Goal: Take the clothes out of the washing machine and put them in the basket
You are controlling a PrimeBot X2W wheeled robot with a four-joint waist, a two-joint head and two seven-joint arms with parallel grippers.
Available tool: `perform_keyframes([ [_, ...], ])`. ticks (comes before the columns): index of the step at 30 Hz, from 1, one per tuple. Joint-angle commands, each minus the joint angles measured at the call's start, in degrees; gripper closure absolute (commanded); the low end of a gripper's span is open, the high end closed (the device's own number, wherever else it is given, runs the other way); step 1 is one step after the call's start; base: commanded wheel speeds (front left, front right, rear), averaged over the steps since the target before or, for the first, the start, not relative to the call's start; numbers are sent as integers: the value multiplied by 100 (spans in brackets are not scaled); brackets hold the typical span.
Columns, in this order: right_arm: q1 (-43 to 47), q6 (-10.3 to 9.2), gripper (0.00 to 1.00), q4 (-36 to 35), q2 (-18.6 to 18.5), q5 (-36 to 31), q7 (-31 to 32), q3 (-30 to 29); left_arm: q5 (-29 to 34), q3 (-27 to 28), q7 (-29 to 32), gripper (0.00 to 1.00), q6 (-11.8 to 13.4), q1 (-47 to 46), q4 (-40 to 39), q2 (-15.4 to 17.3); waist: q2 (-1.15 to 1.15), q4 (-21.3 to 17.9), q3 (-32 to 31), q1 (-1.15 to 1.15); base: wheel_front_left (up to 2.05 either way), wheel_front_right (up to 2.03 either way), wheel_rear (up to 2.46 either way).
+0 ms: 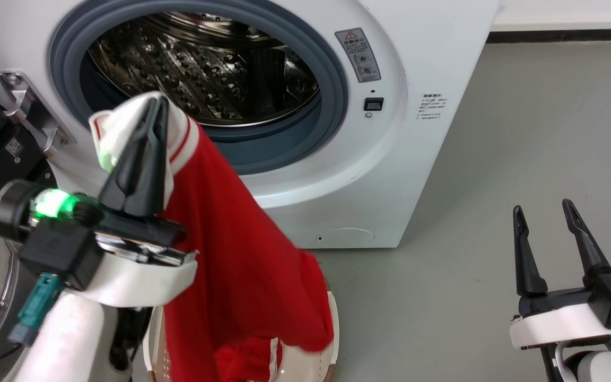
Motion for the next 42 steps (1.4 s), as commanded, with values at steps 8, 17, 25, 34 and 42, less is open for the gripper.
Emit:
perform_keyframes([
  [8,-175,-6,0,-23,0,-51,-11,-10,-223,-545,285,100,-392,466,766,-9,0,29,445,1,0,0,0],
  [17,-458,-6,0,-52,1,52,-11,-67,-308,-1382,286,100,-729,260,2203,-52,0,-107,1139,1,0,0,0],
  [25,-787,-6,0,-206,1,52,-11,-73,-252,-1964,146,100,-784,-587,3653,-127,0,-357,2103,1,0,0,0],
  [34,-1089,-6,0,-443,3,218,-11,-179,-362,-2746,2,100,-793,-1833,5774,-85,0,-851,3323,1,0,0,0],
  [42,-1204,-6,0,-677,3,305,-11,-220,-610,-2739,-38,100,-794,-2583,7041,-241,0,-1034,3873,1,0,0,0],
])
